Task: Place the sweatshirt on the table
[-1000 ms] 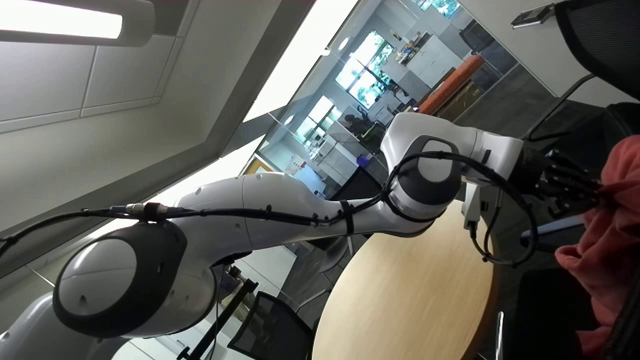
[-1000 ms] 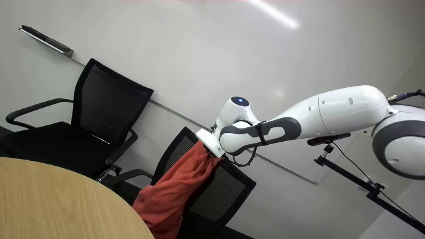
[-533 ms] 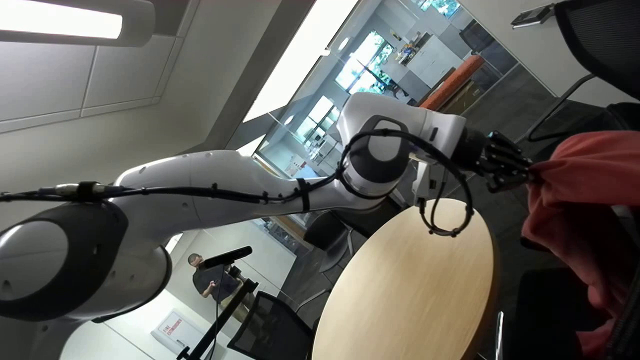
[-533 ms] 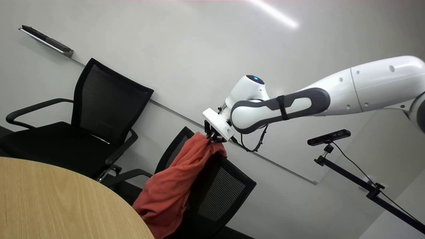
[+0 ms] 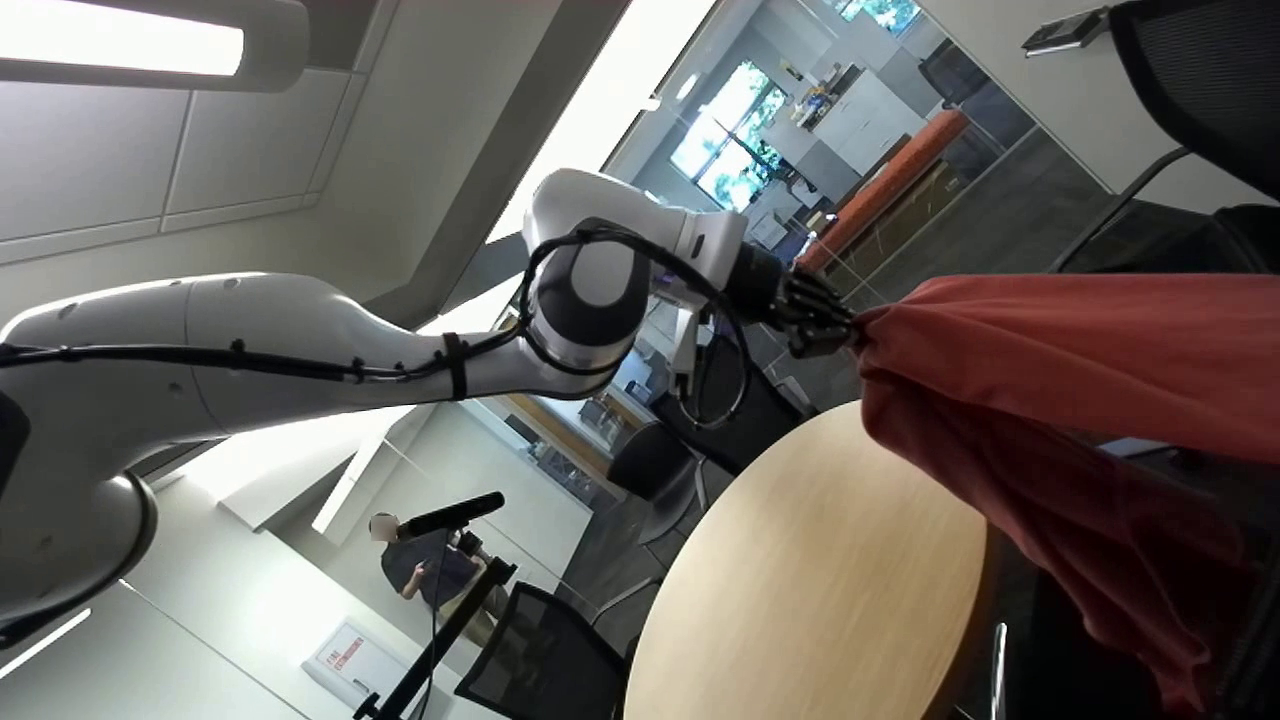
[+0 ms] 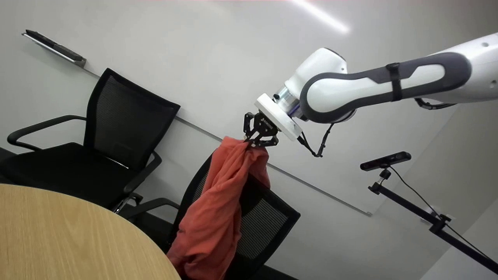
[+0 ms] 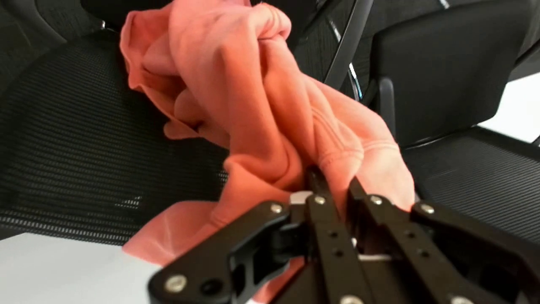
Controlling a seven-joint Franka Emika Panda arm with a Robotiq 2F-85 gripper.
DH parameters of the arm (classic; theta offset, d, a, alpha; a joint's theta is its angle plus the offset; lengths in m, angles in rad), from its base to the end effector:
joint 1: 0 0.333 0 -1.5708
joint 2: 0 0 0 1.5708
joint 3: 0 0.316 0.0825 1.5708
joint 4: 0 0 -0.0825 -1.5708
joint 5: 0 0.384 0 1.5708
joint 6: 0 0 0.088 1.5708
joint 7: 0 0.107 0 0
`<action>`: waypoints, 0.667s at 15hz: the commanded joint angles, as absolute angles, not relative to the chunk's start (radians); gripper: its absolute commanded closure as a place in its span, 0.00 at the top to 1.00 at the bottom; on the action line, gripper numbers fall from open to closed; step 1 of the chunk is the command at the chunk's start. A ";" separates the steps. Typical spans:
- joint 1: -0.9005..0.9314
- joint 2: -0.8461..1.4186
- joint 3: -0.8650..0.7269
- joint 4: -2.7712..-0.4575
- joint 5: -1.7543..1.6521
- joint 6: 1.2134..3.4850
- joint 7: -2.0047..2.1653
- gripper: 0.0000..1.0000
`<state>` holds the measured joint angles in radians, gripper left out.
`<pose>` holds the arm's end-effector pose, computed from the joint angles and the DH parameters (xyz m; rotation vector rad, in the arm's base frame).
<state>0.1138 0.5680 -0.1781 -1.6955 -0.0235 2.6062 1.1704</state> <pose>0.7062 -0.0280 0.3072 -2.4993 1.6594 -0.5358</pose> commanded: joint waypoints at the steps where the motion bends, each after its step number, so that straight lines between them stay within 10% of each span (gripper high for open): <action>1: 0.107 0.430 -0.068 -1.816 0.030 2.600 1.028 0.03; 10: 0.125 0.411 0.186 -1.835 0.290 2.521 0.660 0.03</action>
